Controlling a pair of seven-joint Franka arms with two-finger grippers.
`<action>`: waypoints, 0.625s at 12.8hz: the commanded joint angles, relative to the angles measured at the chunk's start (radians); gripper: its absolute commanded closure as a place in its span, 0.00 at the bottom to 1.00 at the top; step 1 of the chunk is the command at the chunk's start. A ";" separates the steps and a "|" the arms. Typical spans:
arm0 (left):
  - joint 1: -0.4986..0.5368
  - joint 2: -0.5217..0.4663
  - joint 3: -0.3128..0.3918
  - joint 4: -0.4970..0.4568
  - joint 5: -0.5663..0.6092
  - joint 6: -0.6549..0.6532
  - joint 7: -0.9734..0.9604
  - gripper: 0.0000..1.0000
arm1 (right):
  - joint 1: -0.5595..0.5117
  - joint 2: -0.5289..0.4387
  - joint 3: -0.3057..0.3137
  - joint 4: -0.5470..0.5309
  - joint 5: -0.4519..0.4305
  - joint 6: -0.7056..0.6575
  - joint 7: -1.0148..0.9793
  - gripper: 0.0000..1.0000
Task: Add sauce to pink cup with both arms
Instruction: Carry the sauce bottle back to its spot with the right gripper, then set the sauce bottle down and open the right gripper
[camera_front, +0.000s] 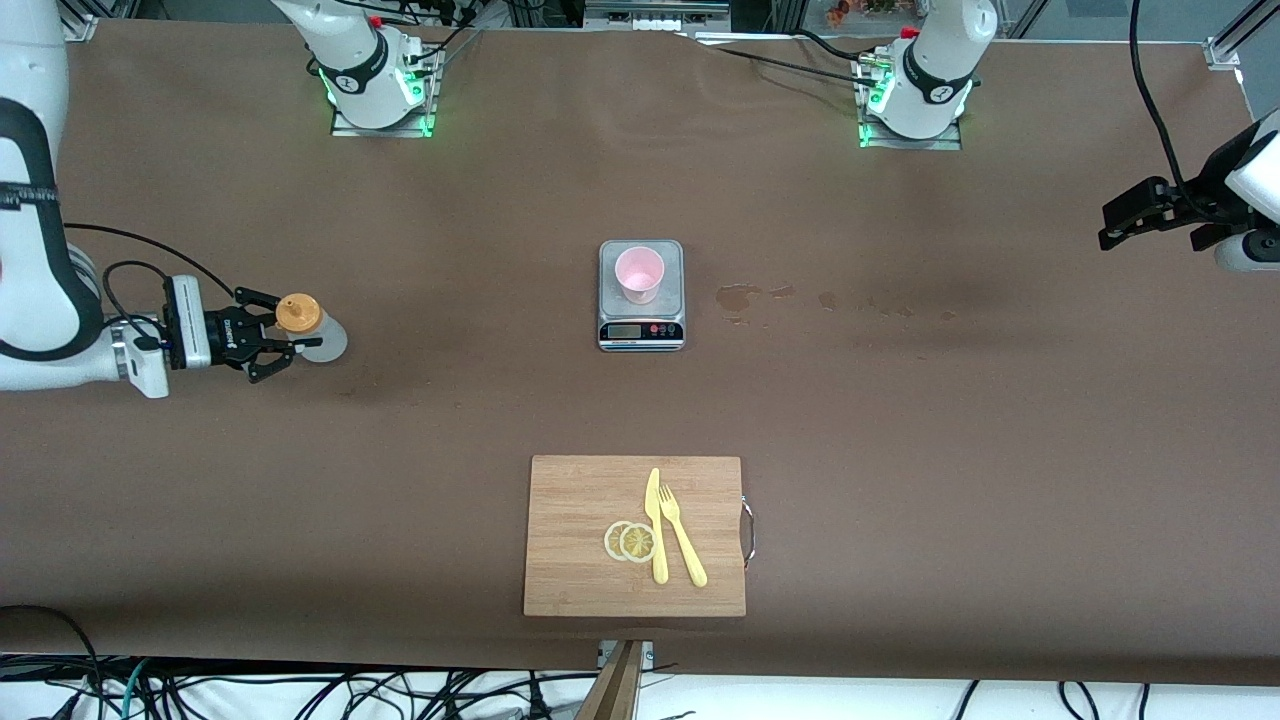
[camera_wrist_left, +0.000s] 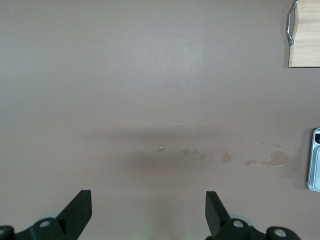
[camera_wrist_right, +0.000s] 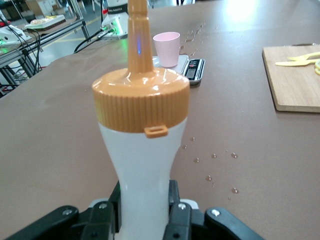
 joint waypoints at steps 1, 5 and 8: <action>0.003 0.010 -0.003 0.026 0.006 -0.019 0.016 0.00 | -0.017 0.075 -0.022 0.016 0.074 -0.050 -0.111 1.00; 0.003 0.010 -0.005 0.026 0.006 -0.019 0.018 0.00 | -0.017 0.126 -0.043 0.017 0.128 -0.070 -0.176 1.00; 0.003 0.010 -0.005 0.026 0.006 -0.019 0.016 0.00 | -0.017 0.164 -0.049 0.019 0.176 -0.072 -0.206 0.85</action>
